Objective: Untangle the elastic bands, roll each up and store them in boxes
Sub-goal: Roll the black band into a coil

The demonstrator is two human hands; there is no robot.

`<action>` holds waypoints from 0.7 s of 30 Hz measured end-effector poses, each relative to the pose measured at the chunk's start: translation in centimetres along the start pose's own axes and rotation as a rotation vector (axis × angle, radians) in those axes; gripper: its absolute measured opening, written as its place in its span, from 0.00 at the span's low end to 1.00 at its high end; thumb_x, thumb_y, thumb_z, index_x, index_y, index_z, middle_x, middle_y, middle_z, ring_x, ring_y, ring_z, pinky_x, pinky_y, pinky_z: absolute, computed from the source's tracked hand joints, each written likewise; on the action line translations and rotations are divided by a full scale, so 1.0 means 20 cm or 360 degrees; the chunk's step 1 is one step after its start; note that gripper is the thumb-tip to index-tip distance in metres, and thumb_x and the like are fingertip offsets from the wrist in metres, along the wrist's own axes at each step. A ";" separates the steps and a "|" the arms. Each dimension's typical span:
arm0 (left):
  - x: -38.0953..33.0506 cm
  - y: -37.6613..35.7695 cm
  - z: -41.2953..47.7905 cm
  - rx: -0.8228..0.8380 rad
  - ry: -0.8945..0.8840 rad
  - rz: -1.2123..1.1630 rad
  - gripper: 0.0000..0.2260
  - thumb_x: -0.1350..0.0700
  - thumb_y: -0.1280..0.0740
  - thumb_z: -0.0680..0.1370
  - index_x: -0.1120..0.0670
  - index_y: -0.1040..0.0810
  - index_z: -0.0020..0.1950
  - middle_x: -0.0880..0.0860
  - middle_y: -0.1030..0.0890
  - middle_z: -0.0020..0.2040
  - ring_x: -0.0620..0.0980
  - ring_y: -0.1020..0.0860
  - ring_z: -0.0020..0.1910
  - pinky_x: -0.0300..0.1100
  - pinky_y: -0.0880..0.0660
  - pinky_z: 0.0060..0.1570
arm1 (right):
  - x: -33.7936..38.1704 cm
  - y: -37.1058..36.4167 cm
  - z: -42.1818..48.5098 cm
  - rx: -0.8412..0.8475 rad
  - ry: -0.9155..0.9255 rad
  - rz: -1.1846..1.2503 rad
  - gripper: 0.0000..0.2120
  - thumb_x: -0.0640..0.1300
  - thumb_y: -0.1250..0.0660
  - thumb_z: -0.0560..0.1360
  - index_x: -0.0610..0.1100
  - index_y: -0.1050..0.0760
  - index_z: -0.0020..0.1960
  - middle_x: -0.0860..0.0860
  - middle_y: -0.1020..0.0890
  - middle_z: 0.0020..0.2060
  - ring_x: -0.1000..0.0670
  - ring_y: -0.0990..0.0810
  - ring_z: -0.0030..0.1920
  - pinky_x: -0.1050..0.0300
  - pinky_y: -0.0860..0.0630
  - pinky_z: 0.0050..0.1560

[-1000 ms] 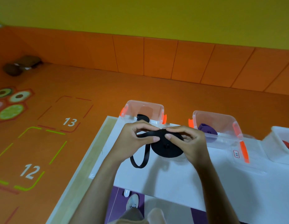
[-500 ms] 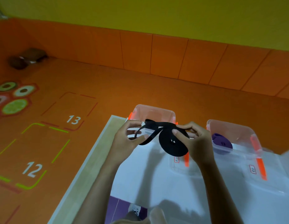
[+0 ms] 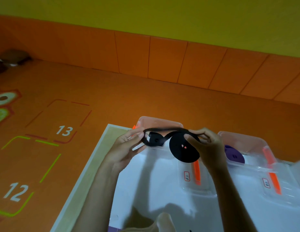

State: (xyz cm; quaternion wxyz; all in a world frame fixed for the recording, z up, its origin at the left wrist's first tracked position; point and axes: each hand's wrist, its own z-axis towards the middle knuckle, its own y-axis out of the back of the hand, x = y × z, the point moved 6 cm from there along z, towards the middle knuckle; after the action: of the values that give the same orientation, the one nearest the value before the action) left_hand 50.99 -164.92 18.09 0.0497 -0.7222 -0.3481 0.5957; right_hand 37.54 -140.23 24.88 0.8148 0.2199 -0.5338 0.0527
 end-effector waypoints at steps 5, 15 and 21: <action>-0.03 0.04 0.04 0.0289 -0.0028 -0.0016 0.27 0.47 0.18 0.72 0.52 0.17 0.68 0.51 0.16 0.51 0.49 0.16 0.56 0.51 0.19 0.62 | -0.02 -0.05 0.05 0.0020 -0.0052 0.0049 0.11 0.38 0.22 0.74 0.50 0.19 0.49 0.62 0.12 0.45 0.58 0.12 0.46 0.66 0.17 0.41; -0.11 0.08 0.04 0.0062 -0.0297 0.1071 0.32 0.66 0.32 0.74 0.39 0.25 0.73 0.39 0.23 0.72 0.37 0.30 0.74 0.50 0.34 0.75 | 0.06 -0.20 0.09 0.0267 -0.0019 -0.0057 0.16 0.37 0.22 0.72 0.56 0.20 0.51 0.67 0.14 0.48 0.60 0.14 0.51 0.67 0.18 0.46; -0.21 -0.16 0.06 0.0473 -0.0656 0.1233 0.19 0.58 0.27 0.82 0.44 0.23 0.71 0.40 0.21 0.70 0.44 0.26 0.74 0.40 0.31 0.73 | 0.08 -0.31 0.10 0.0426 -0.0058 -0.0074 0.17 0.36 0.20 0.71 0.58 0.18 0.47 0.64 0.13 0.46 0.59 0.14 0.48 0.68 0.19 0.43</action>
State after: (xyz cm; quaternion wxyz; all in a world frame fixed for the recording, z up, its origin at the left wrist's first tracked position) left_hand 48.21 -165.21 22.73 -0.1438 -0.6506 0.0340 0.7449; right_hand 38.58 -146.87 25.00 0.7693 0.3398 -0.5316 0.1005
